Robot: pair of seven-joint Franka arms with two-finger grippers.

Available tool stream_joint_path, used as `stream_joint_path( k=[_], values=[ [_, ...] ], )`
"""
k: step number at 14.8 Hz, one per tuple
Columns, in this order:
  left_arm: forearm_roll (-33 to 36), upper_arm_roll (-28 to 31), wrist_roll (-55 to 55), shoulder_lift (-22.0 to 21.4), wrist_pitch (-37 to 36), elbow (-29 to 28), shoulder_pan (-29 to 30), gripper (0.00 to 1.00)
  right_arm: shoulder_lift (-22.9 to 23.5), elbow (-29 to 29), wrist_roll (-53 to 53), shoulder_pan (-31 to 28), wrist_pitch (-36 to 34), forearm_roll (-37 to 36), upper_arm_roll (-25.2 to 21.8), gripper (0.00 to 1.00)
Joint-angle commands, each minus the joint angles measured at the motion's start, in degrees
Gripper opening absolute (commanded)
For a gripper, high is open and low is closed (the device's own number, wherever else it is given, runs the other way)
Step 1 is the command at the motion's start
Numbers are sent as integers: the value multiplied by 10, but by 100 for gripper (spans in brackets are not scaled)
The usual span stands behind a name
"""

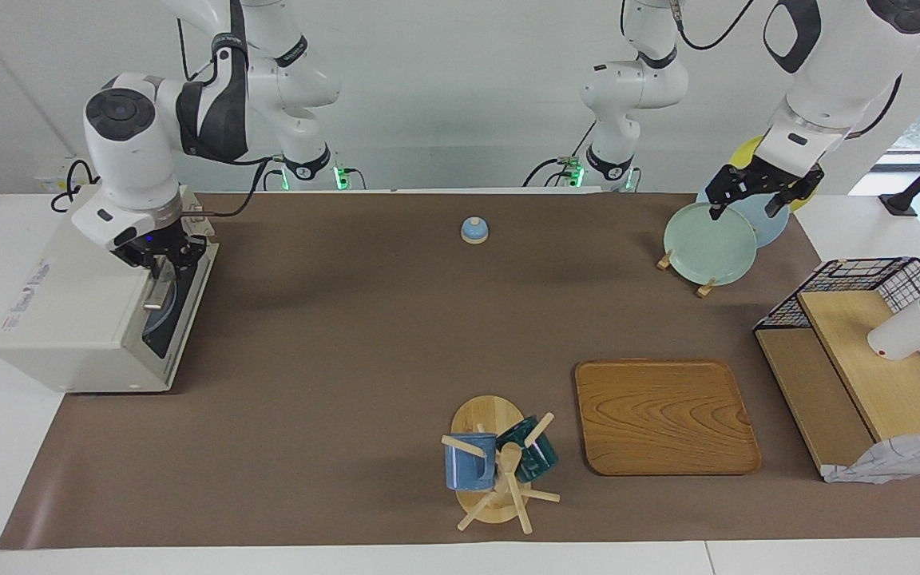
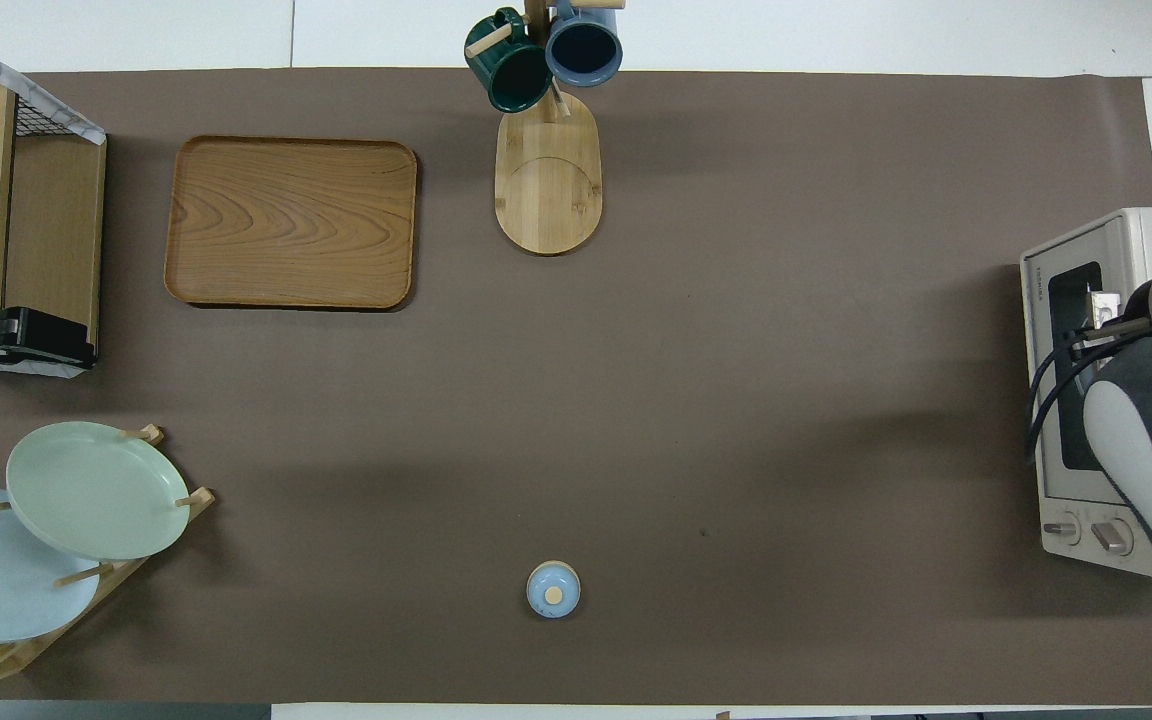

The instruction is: Put eggplant into oven

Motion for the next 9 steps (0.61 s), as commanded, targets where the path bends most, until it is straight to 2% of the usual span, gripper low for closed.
stream_joint_path(
  k=[1, 2, 3, 7, 9],
  values=[
    [14, 1, -6, 3, 4, 1, -2, 100, 0, 36, -18, -9, -41, 55, 4, 55],
    [14, 2, -6, 5, 4, 1, -2, 100, -7, 41, -18, -9, -48, 68, 4, 69],
    [14, 4, -6, 10, 3, 2, -1, 100, -13, 42, -18, -9, -50, 77, 4, 100],
    [14, 4, -6, 27, 4, 43, -4, 100, -62, 45, -17, -3, -71, 80, 7, 100],
    [14, 1, -6, 26, 1, 43, -4, 100, -52, 105, -14, -4, -123, 105, 6, 100]
  ],
)
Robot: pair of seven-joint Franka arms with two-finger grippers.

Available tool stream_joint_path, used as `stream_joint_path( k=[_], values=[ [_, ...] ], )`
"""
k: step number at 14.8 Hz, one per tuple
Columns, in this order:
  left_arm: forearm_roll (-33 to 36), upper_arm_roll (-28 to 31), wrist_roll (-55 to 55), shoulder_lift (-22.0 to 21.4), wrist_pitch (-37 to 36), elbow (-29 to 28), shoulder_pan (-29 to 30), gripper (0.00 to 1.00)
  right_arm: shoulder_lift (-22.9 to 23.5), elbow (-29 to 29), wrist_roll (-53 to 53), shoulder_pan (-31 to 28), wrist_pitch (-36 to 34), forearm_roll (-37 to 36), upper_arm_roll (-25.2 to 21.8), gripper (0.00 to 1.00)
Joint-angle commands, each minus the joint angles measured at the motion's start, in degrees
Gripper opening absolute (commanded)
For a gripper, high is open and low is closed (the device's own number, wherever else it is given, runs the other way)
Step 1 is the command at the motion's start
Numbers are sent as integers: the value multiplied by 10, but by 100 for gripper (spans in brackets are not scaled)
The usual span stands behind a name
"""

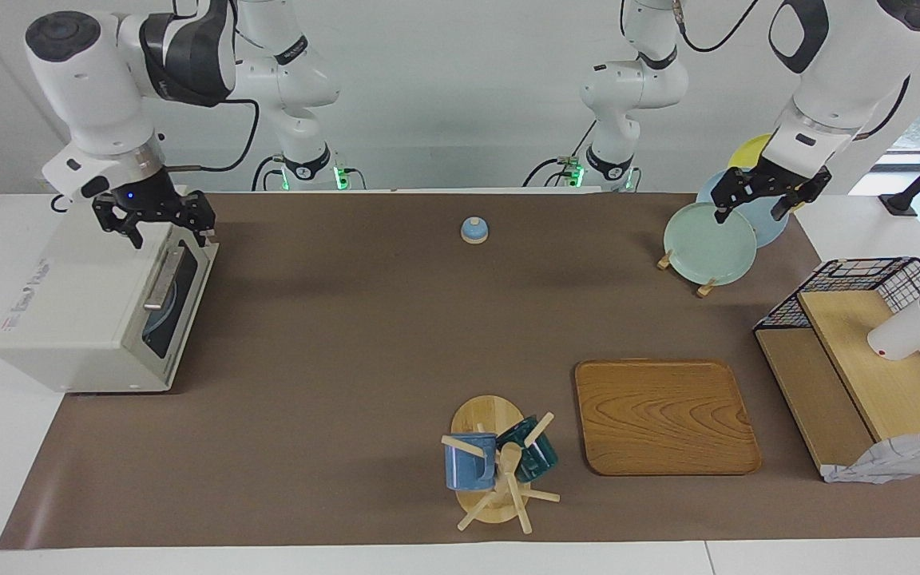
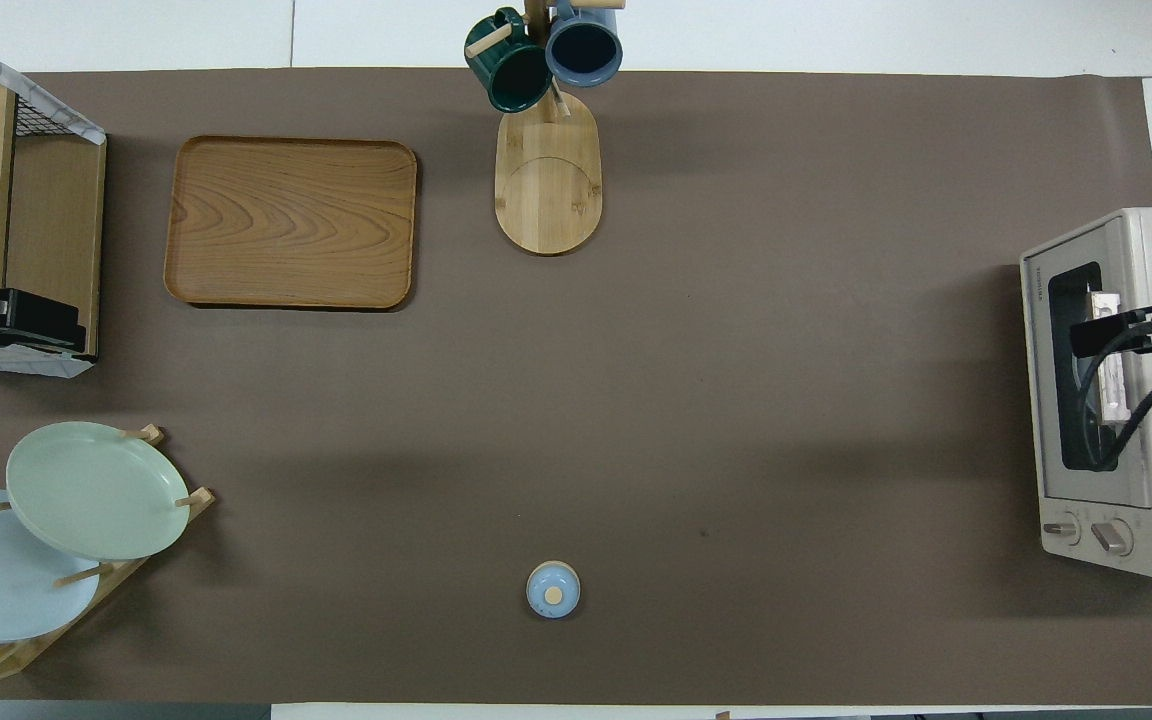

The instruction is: Put eggplant into oven

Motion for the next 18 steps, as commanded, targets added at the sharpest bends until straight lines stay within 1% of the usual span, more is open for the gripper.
stream_joint_path(
  k=[1, 3, 5, 6, 7, 8, 9, 10, 13, 17, 18],
  values=[
    [14, -2, -6, 9, -1, 15, -4, 100, 8, 72, -12, -9, -72, 35, 3, 100],
    [14, -2, -6, 8, -2, 15, -4, 100, 15, 88, -11, -17, -87, 38, 3, 100],
    [14, -1, 0, 6, -15, 13, -4, 100, 25, 91, -10, -45, -89, 47, 8, 100],
    [14, -3, -2, 4, -34, 13, -5, 100, 25, 90, -10, -47, -90, 47, 6, 100],
    [14, -7, -4, 5, -35, 15, -8, 100, 27, 91, -10, -44, -94, 46, 1, 100],
    [14, -13, -3, 4, -41, 15, -8, 100, 46, 104, -10, -42, -99, 45, 2, 100],
    [14, -10, -7, 4, -46, 16, -8, 100, 51, 139, -10, -41, -119, 45, 0, 100],
    [12, -7, -6, 4, -55, 15, -8, 100, 51, 152, -10, -40, -122, 47, 0, 100],
    [-4, 4, -6, 4, -48, 15, -6, 100, 47, 143, -10, -26, -123, 47, -4, 100],
    [-11, 5, -6, 4, -41, 14, -2, 100, 49, 148, -8, -25, -124, 47, -4, 100],
    [-11, 9, -6, 4, -41, 13, -2, 100, 49, 148, 12, -24, -136, 54, -1, 100]
  ],
)
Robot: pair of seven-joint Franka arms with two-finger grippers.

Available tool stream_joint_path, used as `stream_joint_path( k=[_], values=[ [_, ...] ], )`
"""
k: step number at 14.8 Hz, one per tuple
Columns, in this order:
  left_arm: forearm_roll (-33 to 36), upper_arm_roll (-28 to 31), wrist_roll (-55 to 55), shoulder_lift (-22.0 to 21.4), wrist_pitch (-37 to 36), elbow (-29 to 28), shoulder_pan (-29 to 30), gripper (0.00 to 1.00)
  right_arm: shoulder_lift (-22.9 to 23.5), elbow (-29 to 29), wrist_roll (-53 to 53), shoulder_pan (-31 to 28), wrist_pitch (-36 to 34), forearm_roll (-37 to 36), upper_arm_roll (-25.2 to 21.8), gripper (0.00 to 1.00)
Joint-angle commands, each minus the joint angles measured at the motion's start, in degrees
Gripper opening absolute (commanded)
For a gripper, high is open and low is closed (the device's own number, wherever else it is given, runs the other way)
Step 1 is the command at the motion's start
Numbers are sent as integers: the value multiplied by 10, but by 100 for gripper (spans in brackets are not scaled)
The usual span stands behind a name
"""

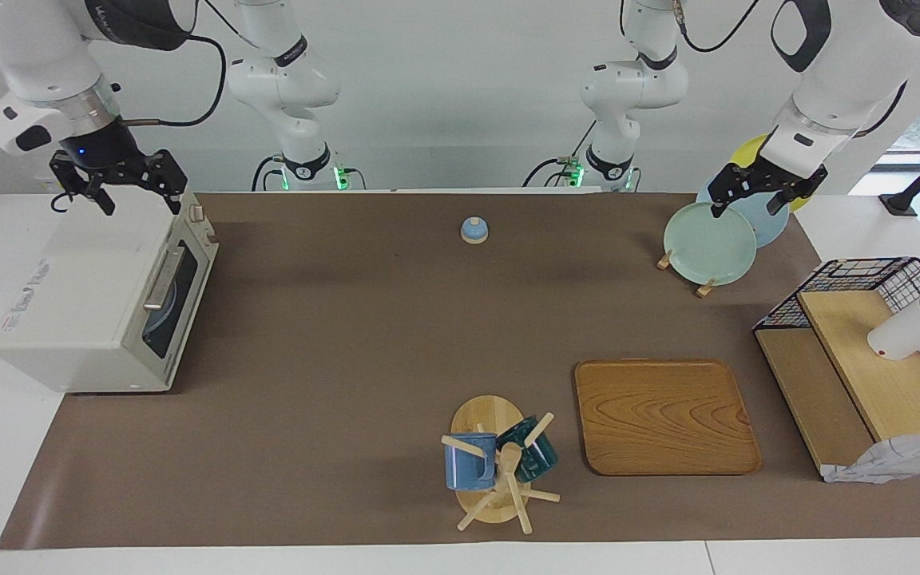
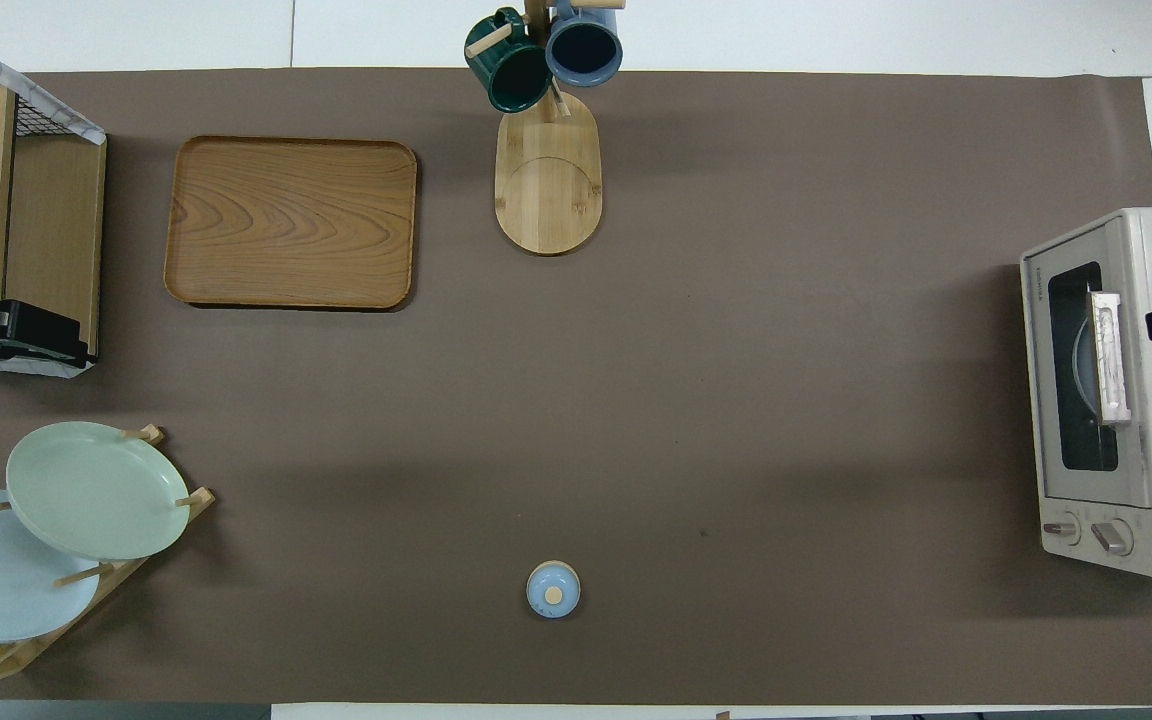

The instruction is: Put eggplant into oven

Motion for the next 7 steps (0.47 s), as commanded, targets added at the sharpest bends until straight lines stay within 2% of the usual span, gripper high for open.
stream_joint_path(
  k=[1, 3, 7],
  values=[
    [-7, 8, -5, 2, -4, 7, -2, 100, 6, 13, 13, 0, -25, 30, -1, 100],
    [-7, 7, -5, -8, -2, 7, -1, 100, 5, 13, 13, -2, -37, 50, 0, 100],
    [-7, 7, -5, -14, 0, 3, 0, 100, 4, 2, 13, -1, -13, 44, 8, 100]
  ],
)
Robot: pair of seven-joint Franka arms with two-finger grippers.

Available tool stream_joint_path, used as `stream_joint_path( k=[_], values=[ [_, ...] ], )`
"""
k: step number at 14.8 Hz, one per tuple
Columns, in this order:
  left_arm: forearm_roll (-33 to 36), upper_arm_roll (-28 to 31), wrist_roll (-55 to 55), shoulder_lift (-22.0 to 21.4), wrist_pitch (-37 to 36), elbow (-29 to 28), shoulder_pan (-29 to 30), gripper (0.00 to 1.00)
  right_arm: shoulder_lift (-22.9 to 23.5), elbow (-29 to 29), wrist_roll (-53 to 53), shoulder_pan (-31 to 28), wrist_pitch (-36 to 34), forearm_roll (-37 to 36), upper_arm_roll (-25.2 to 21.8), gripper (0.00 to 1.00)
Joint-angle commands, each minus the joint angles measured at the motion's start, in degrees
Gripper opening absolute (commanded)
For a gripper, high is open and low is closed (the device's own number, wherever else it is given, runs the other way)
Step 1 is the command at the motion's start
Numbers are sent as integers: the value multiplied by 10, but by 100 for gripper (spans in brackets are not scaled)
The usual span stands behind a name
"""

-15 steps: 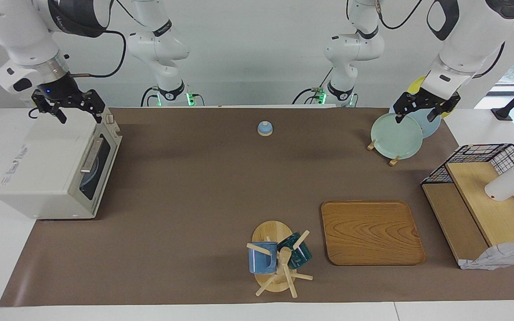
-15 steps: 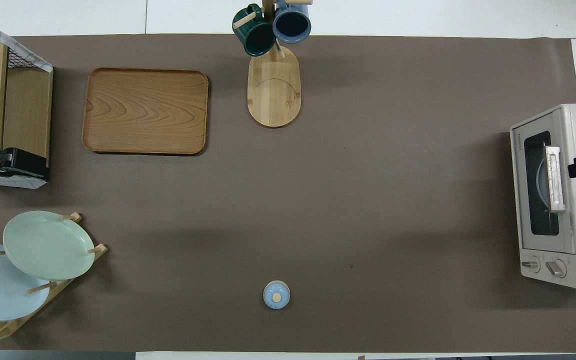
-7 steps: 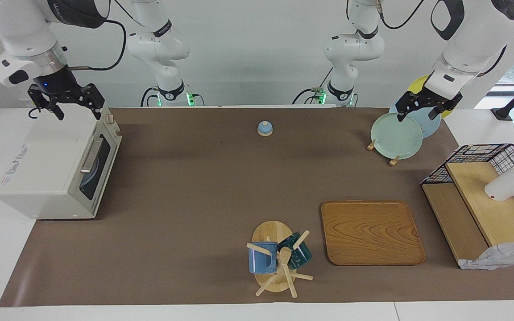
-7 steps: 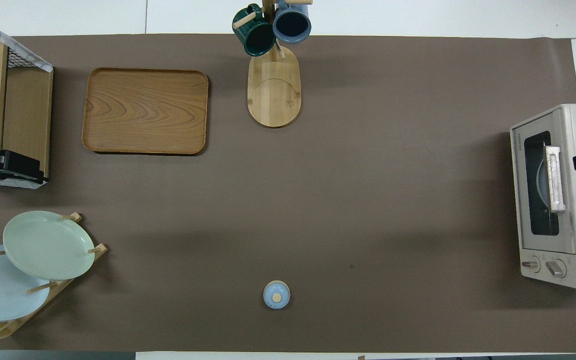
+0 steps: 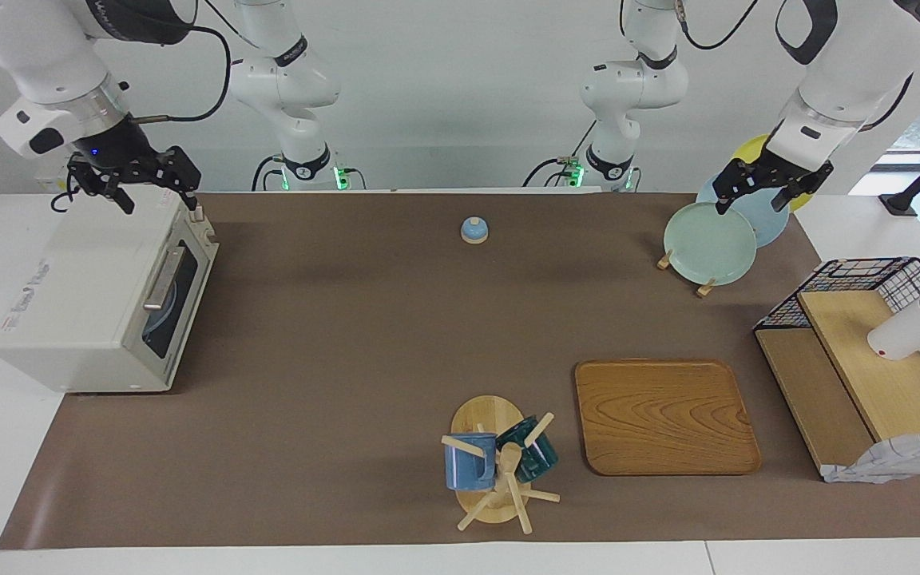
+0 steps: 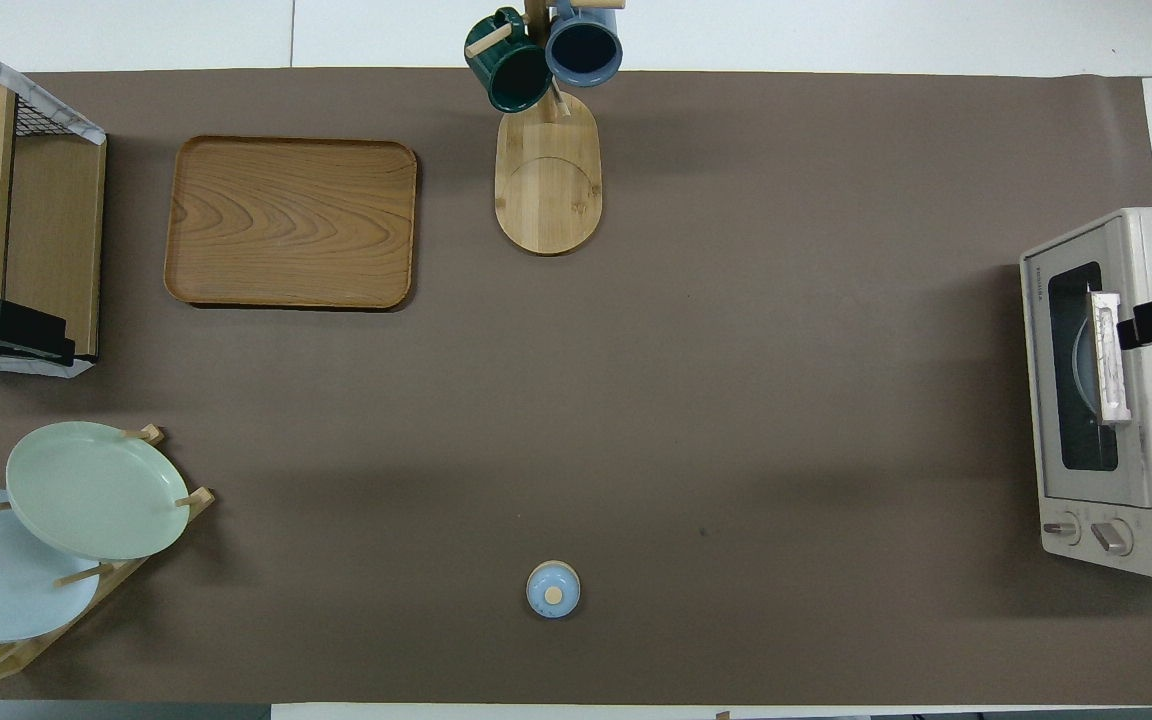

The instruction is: Put eggplant into oven

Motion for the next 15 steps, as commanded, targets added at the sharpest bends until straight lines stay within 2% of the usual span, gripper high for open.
stream_joint_path(
  k=[1, 6, 15],
  values=[
    [-7, 4, -5, -6, 1, -1, -1, 100, 8, 2, 9, -2, 2, 3, 4, 100],
    [-29, 5, -4, -7, 11, -4, 0, 100, 13, 9, 9, 14, -10, 1, -4, 100],
    [-28, 5, -3, -10, 15, -6, -5, 100, 11, 4, 9, 21, -6, -4, -12, 100]
  ],
)
